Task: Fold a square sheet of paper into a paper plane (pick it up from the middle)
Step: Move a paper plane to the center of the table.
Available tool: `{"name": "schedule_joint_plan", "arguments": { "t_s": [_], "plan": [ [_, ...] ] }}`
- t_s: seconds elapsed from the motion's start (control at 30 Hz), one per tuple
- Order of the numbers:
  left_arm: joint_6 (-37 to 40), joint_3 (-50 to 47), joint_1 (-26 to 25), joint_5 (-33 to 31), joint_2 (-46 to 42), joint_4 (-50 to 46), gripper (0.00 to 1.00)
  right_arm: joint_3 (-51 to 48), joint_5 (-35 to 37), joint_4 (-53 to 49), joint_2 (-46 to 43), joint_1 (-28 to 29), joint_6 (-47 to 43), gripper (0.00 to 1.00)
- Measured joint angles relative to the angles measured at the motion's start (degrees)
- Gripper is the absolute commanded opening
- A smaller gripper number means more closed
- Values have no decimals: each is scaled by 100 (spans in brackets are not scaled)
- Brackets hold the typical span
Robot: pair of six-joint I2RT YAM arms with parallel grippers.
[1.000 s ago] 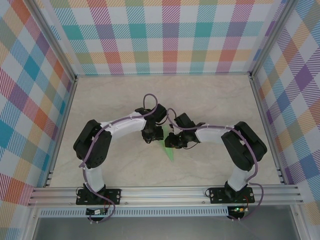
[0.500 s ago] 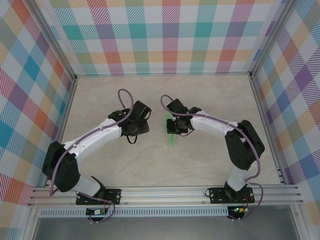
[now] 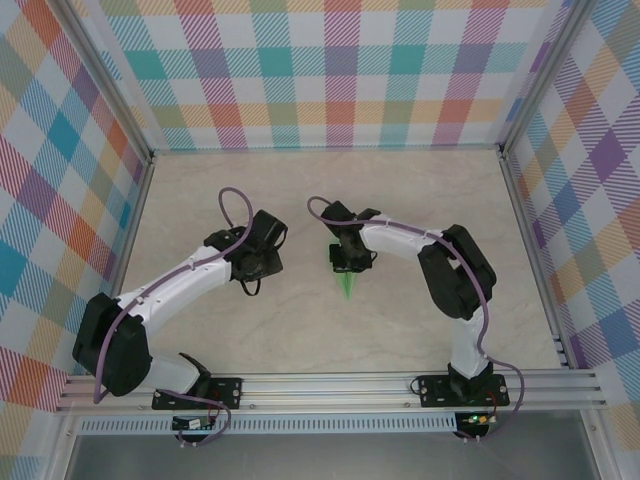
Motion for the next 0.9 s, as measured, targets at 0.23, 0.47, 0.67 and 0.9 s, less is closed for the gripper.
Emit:
{"name": "schedule_joint_plan", "arguments": {
  "t_s": [0.23, 0.47, 0.67, 0.9],
  "plan": [
    [2, -15, 22, 2, -7, 52, 44, 37, 13, -11, 157, 17, 59, 31],
    [2, -17, 37, -2, -9, 103, 44, 382, 175, -295, 389, 151, 243, 44],
    [2, -26, 66, -70, -120, 96, 45, 459, 560, -348, 424, 317, 479, 52],
    [26, -79, 103, -330, -407, 81, 47, 459, 643, -581, 153, 321, 459, 67]
  ]
}}
